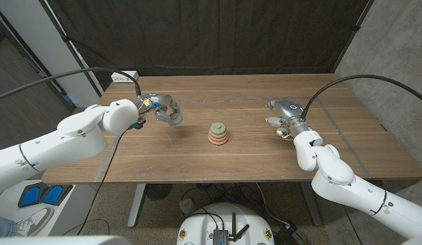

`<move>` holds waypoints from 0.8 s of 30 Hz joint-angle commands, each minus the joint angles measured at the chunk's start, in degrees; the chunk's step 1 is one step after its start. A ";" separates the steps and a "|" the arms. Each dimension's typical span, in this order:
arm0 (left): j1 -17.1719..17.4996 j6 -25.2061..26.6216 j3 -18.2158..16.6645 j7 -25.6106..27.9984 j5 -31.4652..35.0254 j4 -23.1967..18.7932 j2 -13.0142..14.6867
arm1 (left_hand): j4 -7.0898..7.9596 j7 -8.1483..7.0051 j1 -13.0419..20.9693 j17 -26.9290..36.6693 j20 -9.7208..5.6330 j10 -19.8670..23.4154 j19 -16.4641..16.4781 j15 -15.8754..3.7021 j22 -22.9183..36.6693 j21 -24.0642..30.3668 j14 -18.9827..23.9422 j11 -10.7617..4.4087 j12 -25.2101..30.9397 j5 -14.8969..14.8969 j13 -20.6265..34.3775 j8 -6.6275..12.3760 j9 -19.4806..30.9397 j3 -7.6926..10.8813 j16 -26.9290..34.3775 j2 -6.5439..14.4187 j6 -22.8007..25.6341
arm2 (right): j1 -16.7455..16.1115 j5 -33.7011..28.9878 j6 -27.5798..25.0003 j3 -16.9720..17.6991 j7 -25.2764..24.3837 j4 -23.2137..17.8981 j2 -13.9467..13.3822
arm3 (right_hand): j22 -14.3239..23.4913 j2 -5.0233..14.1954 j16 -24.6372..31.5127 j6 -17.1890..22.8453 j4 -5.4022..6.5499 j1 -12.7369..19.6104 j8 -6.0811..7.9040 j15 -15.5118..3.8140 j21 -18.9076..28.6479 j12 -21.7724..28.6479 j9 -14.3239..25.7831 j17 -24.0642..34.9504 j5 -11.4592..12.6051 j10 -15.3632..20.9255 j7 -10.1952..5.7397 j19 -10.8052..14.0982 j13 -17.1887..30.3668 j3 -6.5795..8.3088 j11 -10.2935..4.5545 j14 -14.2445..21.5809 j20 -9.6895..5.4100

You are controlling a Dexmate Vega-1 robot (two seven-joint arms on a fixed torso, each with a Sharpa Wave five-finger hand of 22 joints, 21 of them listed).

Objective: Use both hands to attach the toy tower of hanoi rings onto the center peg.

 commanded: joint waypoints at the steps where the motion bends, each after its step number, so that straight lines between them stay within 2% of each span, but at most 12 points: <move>1: -2.44 -2.53 2.33 -0.77 2.58 1.47 -2.85 | -0.02 -0.05 0.13 0.13 -7.65 6.59 0.46 -2.88 0.14 0.26 0.11 -6.13 -0.10 0.35 5.61 0.09 0.26 -0.10 -0.20 0.94 0.25 | -0.45 0.22 -0.59 0.31 -0.70 -0.51 -0.24 | 0.18 0.60 0.48 0.56 0.10 -0.09 0.35 -2.88 0.43 0.01 0.15 0.28 0.23 0.39 0.15 0.11 0.08 0.02 -0.23 0.62 -4.70; 24: -7.08 -9.72 5.69 -3.54 5.27 5.84 -9.24 | -0.09 -0.09 0.71 0.22 -7.66 7.34 0.30 -2.89 0.23 0.34 0.23 -6.12 -1.05 0.45 6.71 -0.55 1.05 -0.23 -0.33 1.15 1.01 | -0.51 0.81 -1.39 0.34 -0.99 -0.57 -0.37 | 0.13 0.63 0.72 0.71 0.07 -0.21 0.31 -2.87 0.38 -0.04 0.14 0.32 0.31 0.53 0.10 0.17 0.17 0.04 -0.27 0.79 -4.72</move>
